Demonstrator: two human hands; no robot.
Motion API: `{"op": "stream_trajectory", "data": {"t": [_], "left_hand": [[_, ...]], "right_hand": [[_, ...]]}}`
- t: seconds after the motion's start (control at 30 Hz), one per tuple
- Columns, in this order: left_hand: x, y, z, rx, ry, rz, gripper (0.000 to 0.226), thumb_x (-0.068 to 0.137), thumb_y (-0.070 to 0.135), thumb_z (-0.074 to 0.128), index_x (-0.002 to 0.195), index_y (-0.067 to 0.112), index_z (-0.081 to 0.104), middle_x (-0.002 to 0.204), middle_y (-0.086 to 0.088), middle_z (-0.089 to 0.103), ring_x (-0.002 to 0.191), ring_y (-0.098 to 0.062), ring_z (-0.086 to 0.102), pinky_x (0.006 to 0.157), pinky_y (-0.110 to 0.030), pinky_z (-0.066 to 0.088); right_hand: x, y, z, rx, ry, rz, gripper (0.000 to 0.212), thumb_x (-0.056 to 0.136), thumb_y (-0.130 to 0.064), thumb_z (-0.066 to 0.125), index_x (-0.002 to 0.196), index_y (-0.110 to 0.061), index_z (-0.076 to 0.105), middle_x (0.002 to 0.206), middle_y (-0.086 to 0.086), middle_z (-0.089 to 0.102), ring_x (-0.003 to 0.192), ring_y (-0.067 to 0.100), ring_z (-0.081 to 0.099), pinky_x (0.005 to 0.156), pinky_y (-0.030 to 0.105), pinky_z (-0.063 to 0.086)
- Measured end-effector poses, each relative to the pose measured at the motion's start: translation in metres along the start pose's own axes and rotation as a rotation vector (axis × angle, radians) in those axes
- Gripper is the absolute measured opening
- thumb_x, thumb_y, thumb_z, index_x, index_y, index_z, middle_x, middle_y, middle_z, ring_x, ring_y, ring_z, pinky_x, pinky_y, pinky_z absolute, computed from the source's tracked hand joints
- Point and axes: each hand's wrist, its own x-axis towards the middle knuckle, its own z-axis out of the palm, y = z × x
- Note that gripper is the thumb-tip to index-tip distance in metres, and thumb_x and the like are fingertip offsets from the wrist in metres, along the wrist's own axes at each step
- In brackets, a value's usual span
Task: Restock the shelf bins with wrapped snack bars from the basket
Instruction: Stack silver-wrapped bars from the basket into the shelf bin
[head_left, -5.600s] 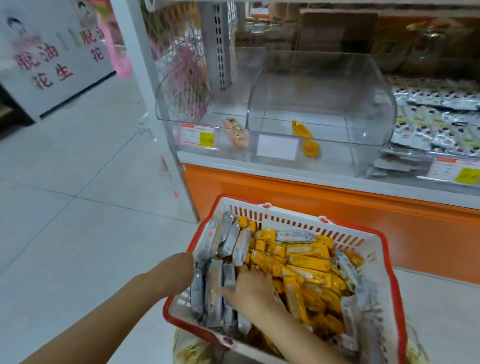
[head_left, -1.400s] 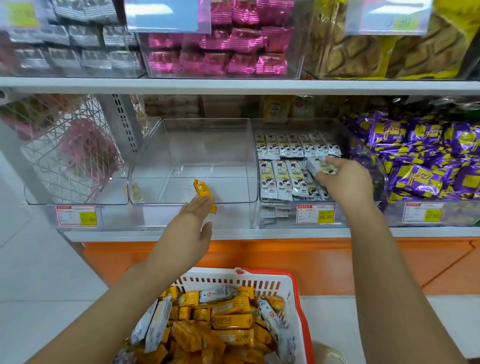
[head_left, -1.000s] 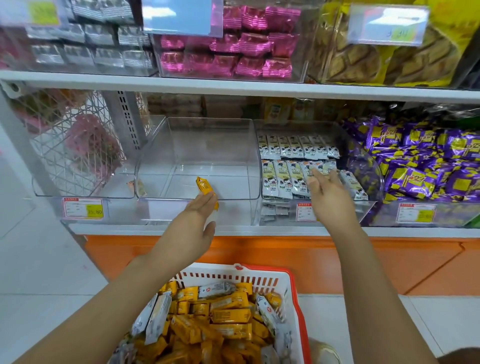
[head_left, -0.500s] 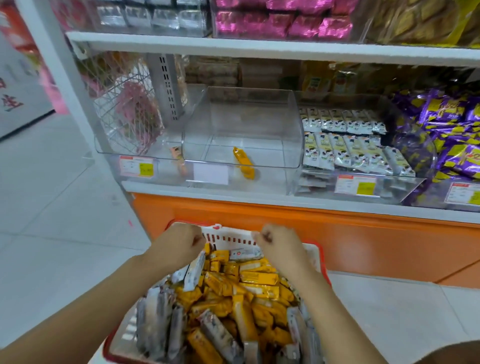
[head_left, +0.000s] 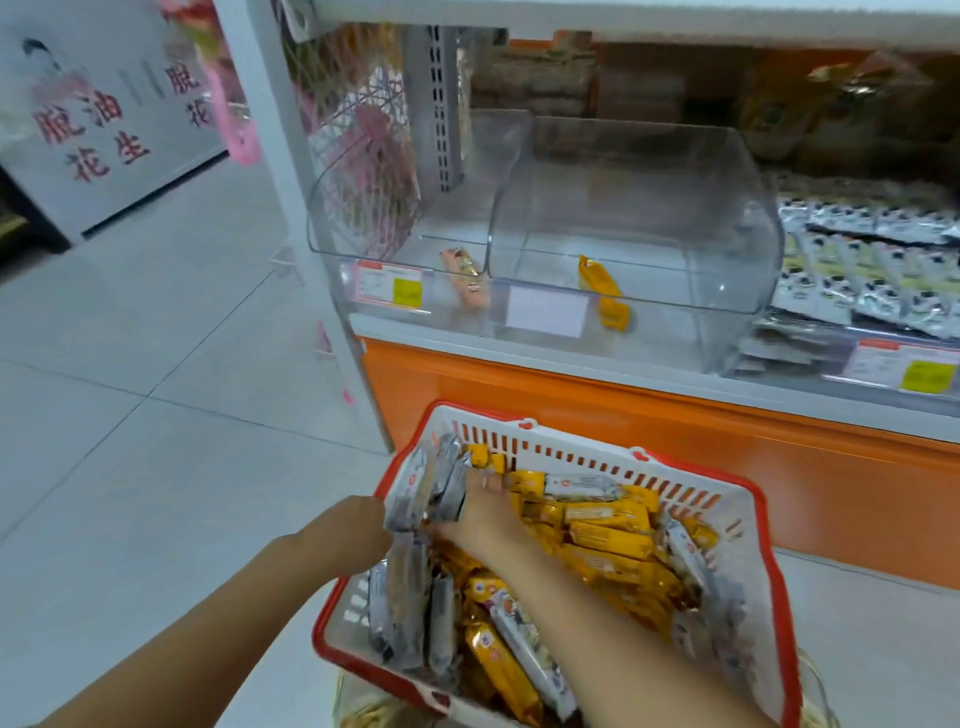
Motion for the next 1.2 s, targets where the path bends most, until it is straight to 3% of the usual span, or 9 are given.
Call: {"op": "stream_trajectory", "data": {"t": [0.17, 0.23, 0.33, 0.53, 0.67, 0.9, 1.0, 1.1, 1.2], "left_hand": [[-0.002, 0.005, -0.002, -0.010, 0.025, -0.004, 0.035, 0.102, 0.018, 0.034, 0.122, 0.000, 0.056, 0.126, -0.012, 0.056, 0.099, -0.018, 0.054, 0.069, -0.021, 0.041], [-0.003, 0.004, 0.000, -0.013, 0.018, -0.011, 0.035, 0.103, 0.016, 0.032, 0.124, 0.000, 0.056, 0.125, -0.012, 0.056, 0.106, -0.020, 0.057, 0.075, -0.021, 0.045], [-0.002, 0.000, 0.003, 0.016, 0.026, 0.019, 0.031, 0.100, 0.018, 0.038, 0.116, 0.003, 0.060, 0.108, -0.008, 0.061, 0.088, -0.017, 0.057, 0.071, -0.022, 0.045], [-0.005, -0.001, 0.003, -0.017, 0.009, 0.027, 0.031, 0.099, 0.020, 0.040, 0.115, 0.004, 0.060, 0.100, -0.008, 0.058, 0.083, -0.015, 0.053, 0.060, -0.019, 0.042], [-0.011, -0.004, 0.003, -0.046, 0.001, 0.033, 0.030, 0.097, 0.024, 0.043, 0.109, 0.005, 0.062, 0.096, -0.008, 0.060, 0.082, -0.017, 0.056, 0.066, -0.022, 0.046], [-0.019, 0.006, -0.002, -0.077, 0.000, 0.011, 0.031, 0.096, 0.021, 0.045, 0.066, 0.013, 0.041, 0.066, 0.001, 0.040, 0.054, -0.009, 0.039, 0.046, -0.017, 0.029], [-0.018, 0.004, -0.003, -0.097, 0.000, 0.025, 0.019, 0.095, 0.023, 0.046, 0.079, 0.013, 0.048, 0.069, 0.001, 0.044, 0.056, -0.009, 0.042, 0.047, -0.018, 0.033], [-0.019, 0.003, -0.001, -0.119, 0.002, 0.052, 0.024, 0.094, 0.024, 0.046, 0.071, 0.020, 0.042, 0.076, -0.002, 0.050, 0.064, -0.014, 0.050, 0.052, -0.021, 0.038], [-0.023, 0.010, -0.006, -0.224, 0.095, 0.090, 0.022, 0.096, 0.026, 0.046, 0.106, 0.011, 0.058, 0.110, -0.009, 0.060, 0.098, -0.024, 0.060, 0.075, -0.027, 0.046]], "right_hand": [[0.019, -0.012, 0.016, -0.115, 0.102, 0.078, 0.081, 0.089, -0.020, 0.065, 0.151, -0.026, 0.014, 0.155, 0.019, 0.008, 0.138, 0.039, 0.022, 0.107, 0.041, 0.038], [0.019, -0.013, 0.013, -0.135, 0.113, 0.094, 0.075, 0.089, -0.013, 0.062, 0.149, -0.029, 0.019, 0.154, 0.018, 0.008, 0.136, 0.039, 0.026, 0.104, 0.041, 0.040], [0.017, -0.015, 0.011, -0.188, 0.127, 0.129, 0.068, 0.089, -0.008, 0.057, 0.144, -0.030, 0.025, 0.153, 0.018, 0.010, 0.133, 0.039, 0.031, 0.100, 0.041, 0.042], [0.015, -0.013, 0.017, -0.231, 0.214, 0.121, 0.059, 0.090, -0.015, 0.057, 0.140, -0.027, 0.026, 0.147, 0.016, 0.022, 0.132, 0.037, 0.030, 0.095, 0.040, 0.047], [0.012, -0.005, 0.005, -0.052, 0.275, 0.158, 0.080, 0.080, -0.034, 0.074, 0.140, -0.016, 0.024, 0.145, 0.015, 0.028, 0.132, 0.032, 0.036, 0.099, 0.038, 0.044], [0.005, -0.004, -0.006, -0.072, 0.116, 0.326, 0.089, 0.080, -0.038, 0.074, 0.144, -0.006, 0.022, 0.137, 0.014, 0.046, 0.126, 0.030, 0.045, 0.093, 0.036, 0.050], [0.002, -0.008, -0.004, -0.220, 0.016, 0.371, 0.101, 0.081, -0.030, 0.073, 0.150, 0.000, 0.006, 0.147, 0.018, 0.034, 0.133, 0.032, 0.038, 0.098, 0.035, 0.048], [-0.007, -0.007, -0.009, -0.283, -0.034, 0.348, 0.096, 0.078, -0.035, 0.073, 0.150, -0.004, 0.018, 0.142, 0.016, 0.037, 0.126, 0.029, 0.045, 0.086, 0.032, 0.052], [-0.021, 0.000, -0.029, 0.058, -0.112, 0.300, 0.096, 0.076, -0.030, 0.073, 0.149, -0.005, 0.017, 0.136, 0.013, 0.048, 0.113, 0.026, 0.056, 0.074, 0.029, 0.049]]}}
